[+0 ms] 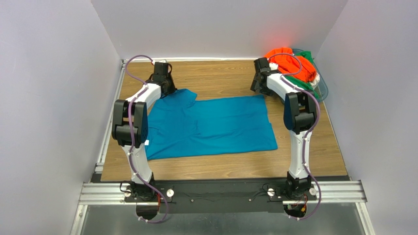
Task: Fold and stack the t-shirts
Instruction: Fold the tshirt
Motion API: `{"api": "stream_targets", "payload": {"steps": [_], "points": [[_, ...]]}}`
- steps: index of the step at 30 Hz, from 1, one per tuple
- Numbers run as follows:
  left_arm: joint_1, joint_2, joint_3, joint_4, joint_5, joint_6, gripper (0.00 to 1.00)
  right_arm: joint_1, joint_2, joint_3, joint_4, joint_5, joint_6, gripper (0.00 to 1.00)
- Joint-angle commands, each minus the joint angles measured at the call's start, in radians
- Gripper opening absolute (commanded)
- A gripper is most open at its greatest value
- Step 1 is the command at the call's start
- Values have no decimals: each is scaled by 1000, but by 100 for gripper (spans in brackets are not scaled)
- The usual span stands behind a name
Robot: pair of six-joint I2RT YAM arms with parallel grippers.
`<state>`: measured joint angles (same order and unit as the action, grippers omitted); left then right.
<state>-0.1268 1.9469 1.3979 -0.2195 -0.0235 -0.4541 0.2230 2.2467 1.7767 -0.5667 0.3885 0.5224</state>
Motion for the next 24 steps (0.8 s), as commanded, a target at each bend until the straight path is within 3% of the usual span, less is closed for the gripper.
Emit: {"api": "stream_targets", "payload": {"steps": [1,10,13,24], "points": [[-5,-36,-17,3,19,-27,0,-1,24,-40,17,33,-15,75],[-7,-63,-60,5,19,-40,0,-1,-32,-138,76,-54,-4,41],[-8,-80,-73,8,48,-43,0,1,-45,-148,87,-51,-12,23],[-13,-201,-163,14,57,-72,0,3,-134,-194,93,-43,-36,1]]}}
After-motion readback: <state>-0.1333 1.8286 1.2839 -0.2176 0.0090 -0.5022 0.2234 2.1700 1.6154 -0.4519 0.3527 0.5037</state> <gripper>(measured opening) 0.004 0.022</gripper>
